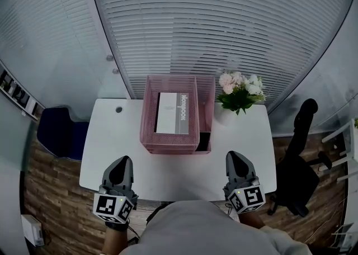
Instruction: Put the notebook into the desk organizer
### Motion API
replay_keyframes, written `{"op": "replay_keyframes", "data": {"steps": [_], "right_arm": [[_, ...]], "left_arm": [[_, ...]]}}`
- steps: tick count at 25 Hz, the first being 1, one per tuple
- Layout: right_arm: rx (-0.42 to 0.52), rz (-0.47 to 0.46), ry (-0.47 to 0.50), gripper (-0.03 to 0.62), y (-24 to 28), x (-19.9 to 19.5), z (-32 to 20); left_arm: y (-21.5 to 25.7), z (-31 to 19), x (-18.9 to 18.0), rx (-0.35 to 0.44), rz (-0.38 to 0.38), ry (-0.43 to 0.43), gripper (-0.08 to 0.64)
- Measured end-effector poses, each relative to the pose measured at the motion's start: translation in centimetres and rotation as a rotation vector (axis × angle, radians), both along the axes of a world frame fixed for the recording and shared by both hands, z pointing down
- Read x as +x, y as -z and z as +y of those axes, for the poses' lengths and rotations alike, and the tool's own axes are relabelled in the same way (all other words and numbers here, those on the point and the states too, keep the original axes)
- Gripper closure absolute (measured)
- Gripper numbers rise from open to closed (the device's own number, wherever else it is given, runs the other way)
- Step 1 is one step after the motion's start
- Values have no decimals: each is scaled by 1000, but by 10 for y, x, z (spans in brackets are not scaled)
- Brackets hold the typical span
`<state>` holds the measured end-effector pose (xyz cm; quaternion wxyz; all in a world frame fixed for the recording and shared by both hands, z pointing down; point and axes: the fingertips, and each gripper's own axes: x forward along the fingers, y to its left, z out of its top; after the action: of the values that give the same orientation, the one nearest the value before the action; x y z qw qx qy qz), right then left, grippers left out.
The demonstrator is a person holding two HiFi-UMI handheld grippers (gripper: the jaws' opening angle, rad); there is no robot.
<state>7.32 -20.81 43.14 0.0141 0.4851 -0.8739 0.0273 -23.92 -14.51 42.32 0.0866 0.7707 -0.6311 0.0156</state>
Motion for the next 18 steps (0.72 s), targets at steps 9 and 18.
{"op": "replay_keyframes", "data": {"steps": [9, 18], "right_arm": [[2, -3, -16, 580, 2, -6, -2], [6, -4, -20, 580, 2, -8, -3]], "left_arm": [[-1, -7, 4, 21, -18, -31, 552], [-4, -12, 1, 5, -21, -35, 552]]}}
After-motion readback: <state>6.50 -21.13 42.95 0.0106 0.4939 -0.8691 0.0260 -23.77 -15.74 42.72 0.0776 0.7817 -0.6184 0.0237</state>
